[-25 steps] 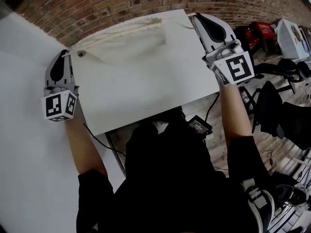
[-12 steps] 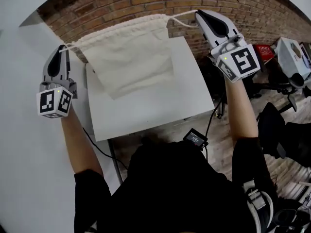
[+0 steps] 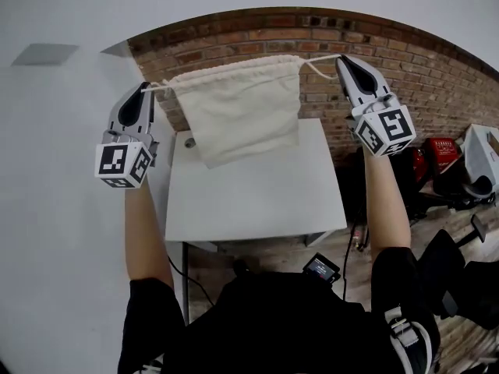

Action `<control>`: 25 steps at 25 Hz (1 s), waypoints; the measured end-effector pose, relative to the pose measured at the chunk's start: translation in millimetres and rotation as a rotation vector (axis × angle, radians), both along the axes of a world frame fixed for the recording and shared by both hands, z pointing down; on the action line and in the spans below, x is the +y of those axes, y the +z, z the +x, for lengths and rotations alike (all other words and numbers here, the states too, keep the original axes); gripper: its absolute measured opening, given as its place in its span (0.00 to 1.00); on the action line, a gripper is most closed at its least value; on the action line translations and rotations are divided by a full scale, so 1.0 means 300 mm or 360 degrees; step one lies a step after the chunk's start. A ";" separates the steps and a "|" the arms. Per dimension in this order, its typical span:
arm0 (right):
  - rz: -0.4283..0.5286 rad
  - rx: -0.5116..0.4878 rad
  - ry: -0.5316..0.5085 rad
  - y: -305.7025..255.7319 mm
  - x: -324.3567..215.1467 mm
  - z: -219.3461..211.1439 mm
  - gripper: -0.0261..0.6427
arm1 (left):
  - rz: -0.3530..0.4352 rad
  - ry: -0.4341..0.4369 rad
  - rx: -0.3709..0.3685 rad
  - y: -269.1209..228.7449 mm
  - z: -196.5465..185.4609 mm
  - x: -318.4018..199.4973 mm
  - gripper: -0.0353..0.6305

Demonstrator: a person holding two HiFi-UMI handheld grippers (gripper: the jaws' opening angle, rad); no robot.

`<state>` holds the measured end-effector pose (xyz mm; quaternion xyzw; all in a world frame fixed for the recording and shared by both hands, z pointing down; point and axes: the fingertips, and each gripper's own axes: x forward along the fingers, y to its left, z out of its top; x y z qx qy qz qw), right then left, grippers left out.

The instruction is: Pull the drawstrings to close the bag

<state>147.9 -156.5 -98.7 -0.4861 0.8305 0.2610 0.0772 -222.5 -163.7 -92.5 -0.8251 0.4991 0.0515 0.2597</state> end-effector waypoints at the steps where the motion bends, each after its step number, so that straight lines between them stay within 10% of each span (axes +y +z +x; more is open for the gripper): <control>1: 0.0000 -0.0016 0.0001 -0.008 0.001 0.013 0.06 | 0.0006 -0.0013 -0.0015 -0.019 0.009 0.012 0.09; 9: 0.0045 -0.0215 0.0014 -0.073 0.008 0.083 0.05 | 0.0102 -0.0205 0.0032 -0.123 -0.035 0.065 0.09; 25: 0.0051 -0.0378 0.0157 -0.071 0.057 0.160 0.05 | 0.0058 -0.0092 0.0262 -0.104 -0.233 0.005 0.09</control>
